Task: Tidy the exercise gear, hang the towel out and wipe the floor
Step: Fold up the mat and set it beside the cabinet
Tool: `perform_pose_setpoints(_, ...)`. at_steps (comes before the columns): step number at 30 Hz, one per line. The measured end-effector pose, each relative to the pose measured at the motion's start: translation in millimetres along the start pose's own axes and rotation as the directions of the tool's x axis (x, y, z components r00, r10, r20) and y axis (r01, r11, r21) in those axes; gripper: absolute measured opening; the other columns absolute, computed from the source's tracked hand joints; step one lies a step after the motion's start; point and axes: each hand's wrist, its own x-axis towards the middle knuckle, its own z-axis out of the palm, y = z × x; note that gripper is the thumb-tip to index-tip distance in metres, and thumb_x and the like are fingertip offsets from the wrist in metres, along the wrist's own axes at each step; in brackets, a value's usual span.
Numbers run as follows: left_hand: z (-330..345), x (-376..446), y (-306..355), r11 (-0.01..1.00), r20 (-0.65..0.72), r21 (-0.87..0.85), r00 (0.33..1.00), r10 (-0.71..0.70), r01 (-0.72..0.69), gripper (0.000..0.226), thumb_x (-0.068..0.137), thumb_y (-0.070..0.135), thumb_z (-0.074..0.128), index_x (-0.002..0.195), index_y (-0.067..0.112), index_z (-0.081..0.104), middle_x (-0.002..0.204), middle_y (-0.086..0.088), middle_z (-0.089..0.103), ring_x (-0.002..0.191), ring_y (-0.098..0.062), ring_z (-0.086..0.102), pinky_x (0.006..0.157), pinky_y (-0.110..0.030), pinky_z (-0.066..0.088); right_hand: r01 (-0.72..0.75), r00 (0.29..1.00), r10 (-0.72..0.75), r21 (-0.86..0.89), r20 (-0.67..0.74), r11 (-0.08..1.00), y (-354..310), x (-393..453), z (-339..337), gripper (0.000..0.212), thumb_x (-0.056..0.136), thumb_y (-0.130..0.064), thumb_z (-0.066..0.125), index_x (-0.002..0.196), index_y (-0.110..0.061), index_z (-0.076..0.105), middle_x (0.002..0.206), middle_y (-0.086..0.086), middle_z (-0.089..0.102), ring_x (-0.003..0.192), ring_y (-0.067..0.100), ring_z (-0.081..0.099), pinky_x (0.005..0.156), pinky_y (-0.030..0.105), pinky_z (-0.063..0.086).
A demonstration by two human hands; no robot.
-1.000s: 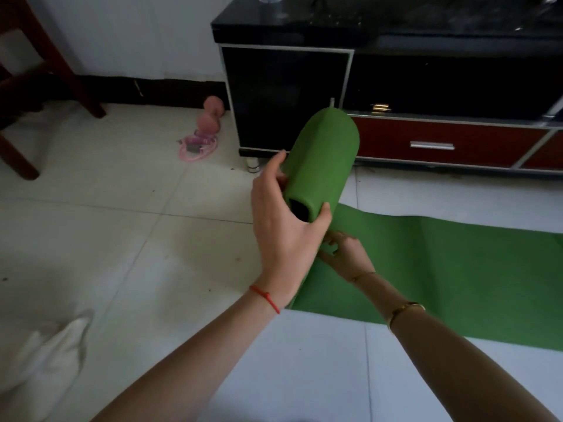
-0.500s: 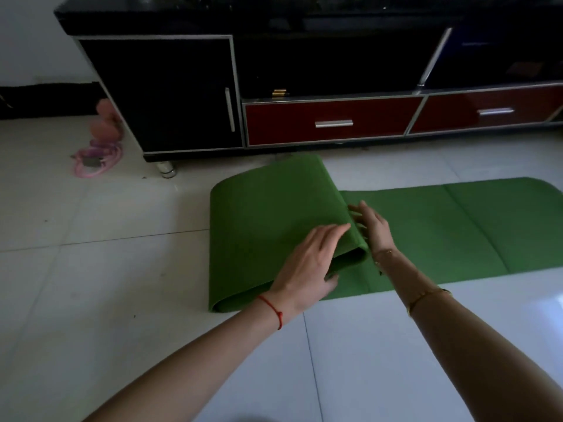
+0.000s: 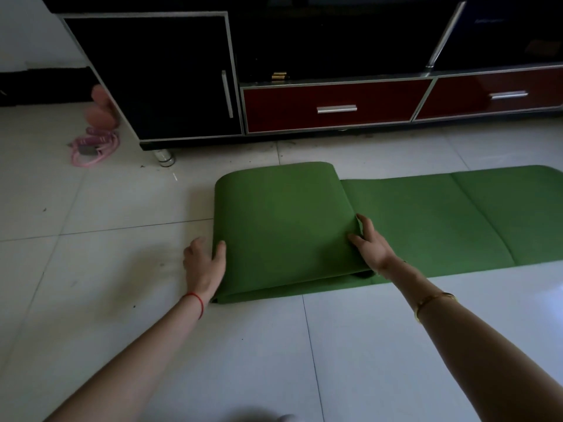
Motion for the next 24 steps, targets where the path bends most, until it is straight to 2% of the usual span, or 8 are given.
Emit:
perform_pose_setpoints(3, -3.3, 9.1, -17.9, 0.979, 0.164, -0.031, 0.967, -0.196, 0.203, 0.059, 0.098, 0.054, 0.044, 0.137, 0.01, 0.045, 0.136, -0.012, 0.052, 0.12, -0.032, 0.052, 0.093, -0.036, 0.042, 0.01, 1.0, -0.01, -0.002, 0.009, 1.0, 8.3, -4.7, 8.1, 0.061, 0.1, -0.023, 0.04, 0.151, -0.033, 0.01, 0.153, 0.01, 0.028, 0.135, 0.034, 0.035, 0.112, 0.051, 0.031)
perform_pose_setpoints(6, -3.8, 12.1, -26.2, 0.951, 0.319, -0.018, 0.903, -0.288, 0.309, 0.074, 0.091, 0.068, 0.04, 0.136, 0.011, 0.049, 0.138, -0.011, 0.053, 0.119, -0.029, 0.052, 0.096, -0.038, 0.043, 0.022, 1.0, -0.022, -0.03, -0.009, 0.999, 17.4, -10.9, 20.1, 0.062, 0.101, -0.019, 0.036, 0.154, -0.026, 0.003, 0.156, 0.012, 0.022, 0.141, 0.031, 0.024, 0.118, 0.042, 0.019)
perform_pose_setpoints(9, -9.4, 12.4, -22.4, 0.922, 0.424, -0.117, 0.858, -0.29, 0.37, 0.098, 0.073, 0.08, 0.055, 0.144, 0.014, 0.043, 0.145, -0.007, 0.049, 0.129, -0.03, 0.045, 0.108, -0.043, 0.038, 0.048, 0.996, -0.06, -0.174, -0.068, 0.984, 25.8, -10.4, 25.8, 0.062, 0.101, -0.021, 0.035, 0.154, -0.022, 0.002, 0.151, 0.017, 0.029, 0.135, 0.036, 0.03, 0.115, 0.044, 0.023)
perform_pose_setpoints(13, -23.3, 9.2, -10.4, 0.891, 0.507, -0.231, 0.83, -0.234, 0.392, 0.109, 0.056, 0.077, 0.072, 0.142, 0.014, 0.047, 0.141, -0.004, 0.053, 0.13, -0.028, 0.046, 0.113, -0.046, 0.035, 0.066, 0.992, -0.088, -0.227, -0.089, 0.972, 30.3, -6.9, 26.3, 0.062, 0.101, -0.02, 0.034, 0.154, -0.019, 0.002, 0.149, 0.019, 0.032, 0.133, 0.037, 0.032, 0.113, 0.044, 0.024)
perform_pose_setpoints(16, -34.7, 6.7, 3.4, 0.883, 0.49, -0.315, 0.857, -0.161, 0.346, 0.091, 0.061, 0.062, 0.077, 0.133, 0.011, 0.054, 0.124, -0.004, 0.063, 0.109, -0.021, 0.059, 0.1, -0.036, 0.045, 0.077, 0.988, -0.108, -0.251, -0.114, 0.965, 29.6, -7.6, 29.2, 0.061, 0.101, -0.017, 0.034, 0.154, -0.016, 0.005, 0.145, 0.021, 0.036, 0.13, 0.037, 0.034, 0.112, 0.044, 0.026)
perform_pose_setpoints(19, -55.9, 5.4, 24.5, 0.888, 0.417, -0.364, 0.902, -0.114, 0.281, 0.07, 0.072, 0.051, 0.077, 0.127, 0.013, 0.059, 0.111, 0.002, 0.067, 0.101, -0.018, 0.064, 0.082, -0.031, 0.052, 0.11, 0.984, -0.146, -0.3, -0.098, 0.947, 20.3, -7.0, 38.7, 0.059, 0.101, -0.017, 0.034, 0.153, -0.011, 0.008, 0.144, 0.02, 0.036, 0.128, 0.036, 0.035, 0.111, 0.044, 0.027)
perform_pose_setpoints(22, -92.9, 8.0, 41.6, 0.914, 0.278, -0.356, 0.956, -0.096, 0.195, 0.06, 0.072, 0.05, 0.079, 0.119, 0.016, 0.064, 0.106, 0.002, 0.07, 0.094, -0.016, 0.066, 0.069, -0.026, 0.051, 0.19, 0.98, -0.199, -0.333, 0.006, 0.924, -0.7, -3.5, 61.1, 0.059, 0.101, -0.019, 0.034, 0.153, -0.008, 0.008, 0.149, 0.018, 0.032, 0.134, 0.034, 0.032, 0.114, 0.043, 0.025)
perform_pose_setpoints(24, -122.9, 9.8, 49.7, 0.931, 0.212, -0.328, 0.973, -0.092, 0.16, 0.056, 0.071, 0.049, 0.08, 0.115, 0.017, 0.065, 0.102, 0.003, 0.07, 0.091, -0.015, 0.066, 0.066, -0.024, 0.05, 0.249, 0.969, -0.234, -0.333, 0.085, 0.909, -17.9, -2.0, 82.3, 0.061, 0.101, -0.02, 0.036, 0.153, -0.007, 0.006, 0.151, 0.018, 0.03, 0.137, 0.034, 0.03, 0.116, 0.042, 0.023)
